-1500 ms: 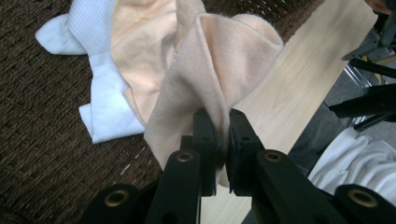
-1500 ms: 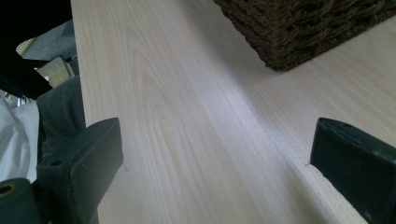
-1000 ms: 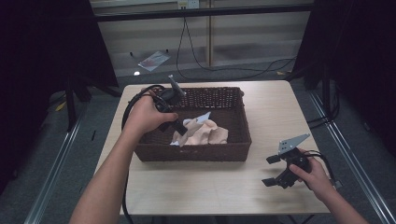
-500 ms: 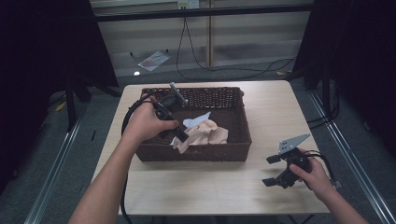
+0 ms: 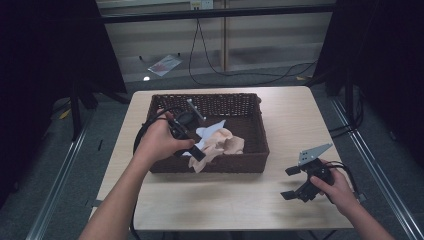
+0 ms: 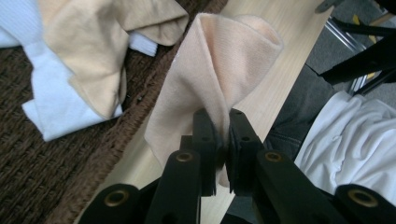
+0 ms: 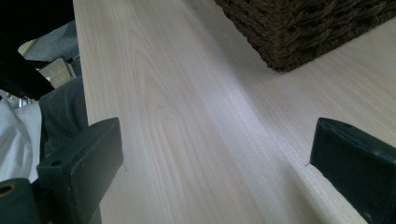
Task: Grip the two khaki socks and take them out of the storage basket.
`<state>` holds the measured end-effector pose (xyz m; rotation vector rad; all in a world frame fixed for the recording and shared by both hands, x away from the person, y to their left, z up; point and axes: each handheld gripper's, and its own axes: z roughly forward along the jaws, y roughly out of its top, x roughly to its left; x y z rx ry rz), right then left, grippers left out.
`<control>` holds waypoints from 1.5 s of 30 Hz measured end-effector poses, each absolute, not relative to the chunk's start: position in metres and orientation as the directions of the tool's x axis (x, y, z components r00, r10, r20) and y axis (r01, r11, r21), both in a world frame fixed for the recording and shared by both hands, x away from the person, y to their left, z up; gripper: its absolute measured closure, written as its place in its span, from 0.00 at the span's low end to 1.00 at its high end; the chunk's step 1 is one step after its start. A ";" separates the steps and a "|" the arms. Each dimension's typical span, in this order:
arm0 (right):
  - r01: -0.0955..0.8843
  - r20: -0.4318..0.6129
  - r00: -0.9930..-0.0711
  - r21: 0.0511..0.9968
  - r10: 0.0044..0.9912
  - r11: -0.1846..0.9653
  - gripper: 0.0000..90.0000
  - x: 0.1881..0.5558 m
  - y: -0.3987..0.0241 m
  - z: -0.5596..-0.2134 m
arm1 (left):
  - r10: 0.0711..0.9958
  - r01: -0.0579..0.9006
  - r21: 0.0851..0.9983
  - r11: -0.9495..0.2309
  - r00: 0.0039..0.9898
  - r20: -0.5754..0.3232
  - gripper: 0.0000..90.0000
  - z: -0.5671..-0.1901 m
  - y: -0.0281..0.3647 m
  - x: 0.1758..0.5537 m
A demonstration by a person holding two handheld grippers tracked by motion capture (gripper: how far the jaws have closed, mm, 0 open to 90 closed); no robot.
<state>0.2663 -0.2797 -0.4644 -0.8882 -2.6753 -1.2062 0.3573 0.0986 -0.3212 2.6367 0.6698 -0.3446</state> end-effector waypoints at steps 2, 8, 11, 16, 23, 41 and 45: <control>0.535 0.293 -0.830 0.662 0.475 0.525 0.02 0.266 -0.280 -0.464 | 0.397 0.497 0.316 -0.809 0.856 -0.330 0.93 -0.323 0.097 0.355; 0.530 0.290 -0.832 0.666 0.473 0.524 0.02 0.267 -0.279 -0.465 | 0.383 0.485 0.321 -0.813 0.862 -0.332 0.93 -0.329 0.093 0.350; 0.530 0.290 -0.832 0.667 0.473 0.524 0.02 0.266 -0.280 -0.465 | 0.375 0.478 0.325 -0.816 0.866 -0.331 0.93 -0.333 0.091 0.349; 0.530 0.290 -0.832 0.667 0.473 0.524 0.02 0.266 -0.280 -0.465 | 0.363 0.470 0.328 -0.820 0.869 -0.338 0.93 -0.340 0.087 0.346; 0.529 0.289 -0.833 0.667 0.472 0.525 0.02 0.266 -0.280 -0.465 | 0.338 0.448 0.323 -0.833 0.876 -0.344 0.93 -0.350 0.080 0.344; 0.534 0.290 -0.829 0.664 0.478 0.524 0.02 0.266 -0.280 -0.464 | 0.339 0.458 0.334 -0.824 0.870 -0.358 0.59 -0.360 0.071 0.341; 0.533 0.290 -0.830 0.662 0.477 0.527 0.02 0.266 -0.279 -0.464 | 0.360 0.469 0.346 -0.812 0.871 -0.335 0.48 -0.350 0.072 0.345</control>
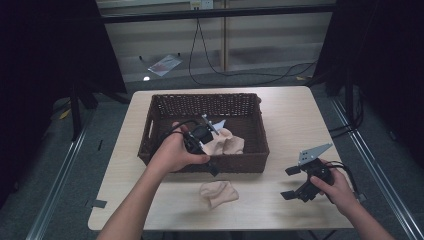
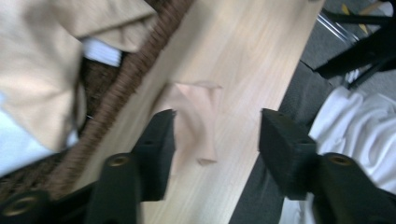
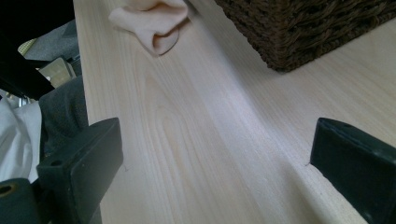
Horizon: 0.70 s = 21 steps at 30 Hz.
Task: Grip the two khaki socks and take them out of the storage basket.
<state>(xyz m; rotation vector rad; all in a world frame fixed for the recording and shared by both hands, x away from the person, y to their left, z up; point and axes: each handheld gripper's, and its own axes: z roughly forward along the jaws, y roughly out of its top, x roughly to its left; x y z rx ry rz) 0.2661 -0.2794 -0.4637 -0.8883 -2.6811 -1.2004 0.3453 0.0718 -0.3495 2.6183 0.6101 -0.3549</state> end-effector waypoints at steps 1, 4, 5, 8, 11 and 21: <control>0.533 0.289 -0.831 0.662 0.476 0.528 0.02 0.266 -0.279 -0.464 | 0.366 0.471 0.347 -0.811 0.871 -0.328 0.47 -0.346 0.071 0.347; 0.532 0.289 -0.830 0.663 0.477 0.526 0.02 0.266 -0.279 -0.464 | 0.379 0.468 0.357 -0.809 0.878 -0.293 0.39 -0.341 0.070 0.352; 0.532 0.288 -0.831 0.663 0.477 0.526 0.02 0.266 -0.279 -0.464 | 0.391 0.475 0.375 -0.796 0.877 -0.279 0.35 -0.339 0.069 0.354; 0.532 0.288 -0.831 0.662 0.476 0.528 0.02 0.266 -0.279 -0.464 | 0.402 0.476 0.378 -0.794 0.878 -0.259 0.31 -0.337 0.067 0.361; 0.532 0.289 -0.831 0.662 0.475 0.528 0.02 0.266 -0.279 -0.464 | 0.422 0.488 0.395 -0.779 0.873 -0.245 0.21 -0.339 0.065 0.368; 0.531 0.287 -0.831 0.662 0.476 0.529 0.02 0.266 -0.279 -0.464 | 0.467 0.516 0.402 -0.757 0.856 -0.219 0.14 -0.349 0.061 0.389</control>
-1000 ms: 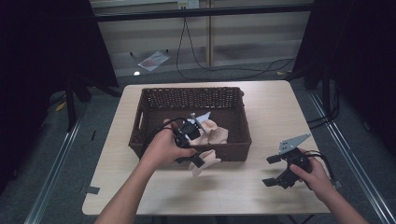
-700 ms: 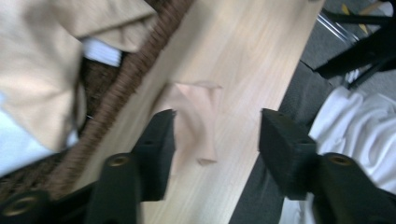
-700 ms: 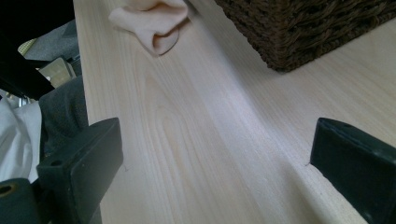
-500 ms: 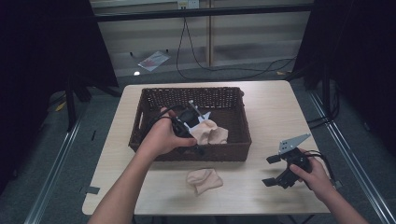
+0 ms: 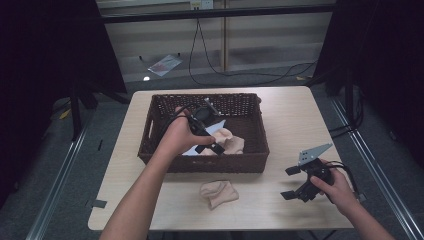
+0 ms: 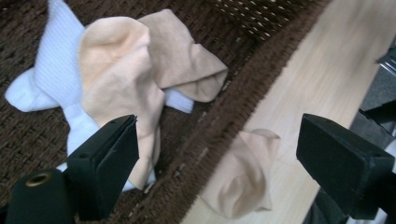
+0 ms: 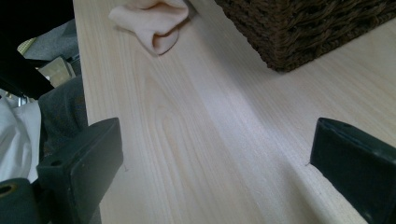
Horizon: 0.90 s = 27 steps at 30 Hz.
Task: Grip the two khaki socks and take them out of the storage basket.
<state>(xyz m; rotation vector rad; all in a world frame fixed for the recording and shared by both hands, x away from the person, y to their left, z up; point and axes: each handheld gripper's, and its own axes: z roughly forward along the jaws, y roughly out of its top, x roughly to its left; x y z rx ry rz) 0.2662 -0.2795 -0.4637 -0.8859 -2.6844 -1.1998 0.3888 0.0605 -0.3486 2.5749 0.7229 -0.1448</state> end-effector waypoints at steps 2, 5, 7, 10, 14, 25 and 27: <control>0.530 0.287 -0.832 0.663 0.475 0.529 0.02 0.266 -0.279 -0.464 | 0.470 0.516 0.401 -0.757 0.856 -0.215 0.14 -0.351 0.060 0.393; 0.531 0.288 -0.832 0.662 0.475 0.528 0.02 0.266 -0.279 -0.464 | 0.483 0.528 0.388 -0.755 0.849 -0.216 0.14 -0.355 0.059 0.399; 0.531 0.288 -0.832 0.662 0.475 0.529 0.02 0.266 -0.279 -0.464 | 0.490 0.533 0.393 -0.749 0.845 -0.214 0.14 -0.359 0.059 0.403; 0.529 0.286 -0.833 0.662 0.474 0.531 0.02 0.267 -0.279 -0.464 | 0.489 0.533 0.396 -0.748 0.846 -0.213 0.13 -0.363 0.057 0.407; 0.531 0.290 -0.832 0.663 0.473 0.528 0.02 0.267 -0.279 -0.465 | 0.500 0.546 0.388 -0.743 0.837 -0.222 0.13 -0.367 0.055 0.412; 0.530 0.290 -0.833 0.663 0.471 0.529 0.02 0.267 -0.279 -0.465 | 0.541 0.584 0.384 -0.716 0.811 -0.224 0.14 -0.383 0.054 0.428; 0.529 0.287 -0.833 0.663 0.472 0.530 0.02 0.267 -0.279 -0.464 | 0.549 0.589 0.387 -0.709 0.806 -0.220 0.16 -0.386 0.054 0.431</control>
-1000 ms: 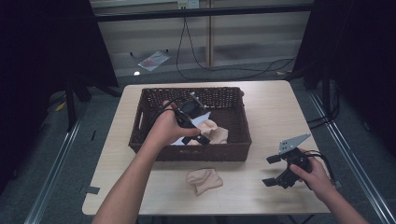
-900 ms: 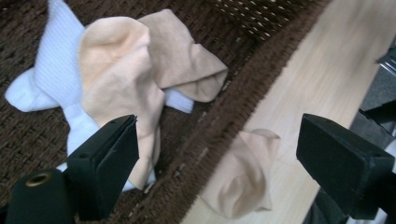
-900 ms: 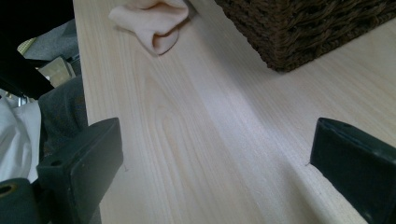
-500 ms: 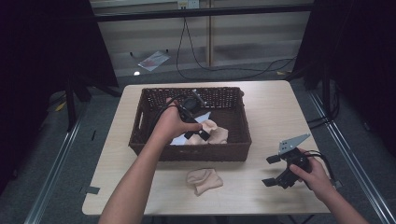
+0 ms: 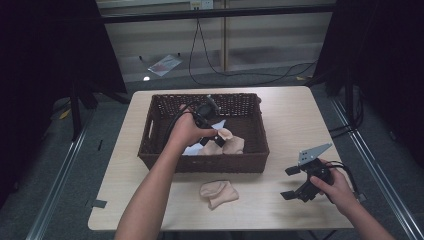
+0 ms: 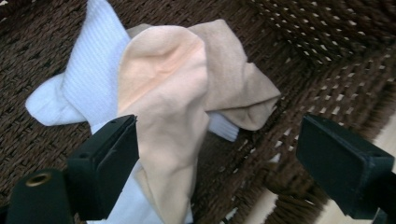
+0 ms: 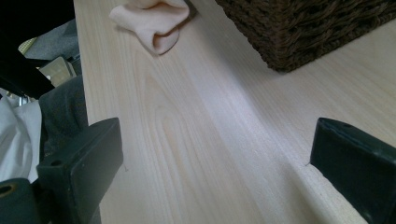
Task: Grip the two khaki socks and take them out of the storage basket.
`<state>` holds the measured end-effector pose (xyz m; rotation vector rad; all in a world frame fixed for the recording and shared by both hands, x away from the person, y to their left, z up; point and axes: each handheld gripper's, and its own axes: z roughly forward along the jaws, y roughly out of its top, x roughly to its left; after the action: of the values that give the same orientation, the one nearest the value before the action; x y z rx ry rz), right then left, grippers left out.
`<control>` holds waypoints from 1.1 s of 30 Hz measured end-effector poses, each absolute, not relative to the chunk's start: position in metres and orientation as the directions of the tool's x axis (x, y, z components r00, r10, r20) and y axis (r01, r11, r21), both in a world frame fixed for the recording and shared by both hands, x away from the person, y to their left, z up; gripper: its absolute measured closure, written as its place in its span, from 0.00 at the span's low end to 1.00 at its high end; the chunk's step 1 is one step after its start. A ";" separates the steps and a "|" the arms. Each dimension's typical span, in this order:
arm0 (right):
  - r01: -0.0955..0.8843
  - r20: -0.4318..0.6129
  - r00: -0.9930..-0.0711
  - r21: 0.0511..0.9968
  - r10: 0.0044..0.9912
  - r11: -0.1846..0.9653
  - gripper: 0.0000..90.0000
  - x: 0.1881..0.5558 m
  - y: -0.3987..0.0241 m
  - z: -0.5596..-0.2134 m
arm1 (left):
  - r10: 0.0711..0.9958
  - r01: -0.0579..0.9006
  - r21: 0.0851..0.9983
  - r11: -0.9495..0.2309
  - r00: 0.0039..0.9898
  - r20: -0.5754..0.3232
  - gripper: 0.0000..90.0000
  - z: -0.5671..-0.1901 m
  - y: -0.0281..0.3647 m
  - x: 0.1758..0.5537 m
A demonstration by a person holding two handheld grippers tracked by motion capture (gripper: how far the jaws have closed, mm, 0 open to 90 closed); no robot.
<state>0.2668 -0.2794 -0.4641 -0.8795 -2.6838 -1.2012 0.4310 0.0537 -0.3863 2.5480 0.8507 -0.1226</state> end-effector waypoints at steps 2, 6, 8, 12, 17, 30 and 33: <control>0.528 0.286 -0.834 0.665 0.472 0.529 0.02 0.267 -0.280 -0.464 | 0.554 0.594 0.380 -0.709 0.803 -0.220 0.17 -0.389 0.054 0.433; 0.528 0.287 -0.833 0.666 0.472 0.526 0.02 0.267 -0.280 -0.464 | 0.570 0.607 0.388 -0.693 0.792 -0.221 0.19 -0.398 0.054 0.437; 0.526 0.286 -0.834 0.667 0.471 0.528 0.02 0.267 -0.280 -0.464 | 0.573 0.609 0.384 -0.694 0.790 -0.217 0.20 -0.401 0.054 0.439; 0.526 0.286 -0.834 0.667 0.471 0.527 0.02 0.267 -0.280 -0.464 | 0.572 0.607 0.388 -0.694 0.792 -0.215 0.21 -0.406 0.053 0.441; 0.526 0.286 -0.834 0.667 0.472 0.527 0.02 0.267 -0.280 -0.464 | 0.584 0.615 0.402 -0.678 0.783 -0.214 0.23 -0.412 0.051 0.443; 0.526 0.288 -0.835 0.668 0.470 0.526 0.02 0.267 -0.280 -0.463 | 0.578 0.606 0.405 -0.684 0.790 -0.205 0.28 -0.431 0.047 0.451; 0.525 0.287 -0.835 0.668 0.469 0.527 0.02 0.267 -0.280 -0.464 | 0.570 0.596 0.410 -0.691 0.797 -0.199 0.35 -0.433 0.048 0.453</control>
<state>0.2670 -0.2804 -0.4636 -0.8744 -2.6815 -1.2119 0.4529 0.0477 -0.4331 2.5251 0.8719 -0.0764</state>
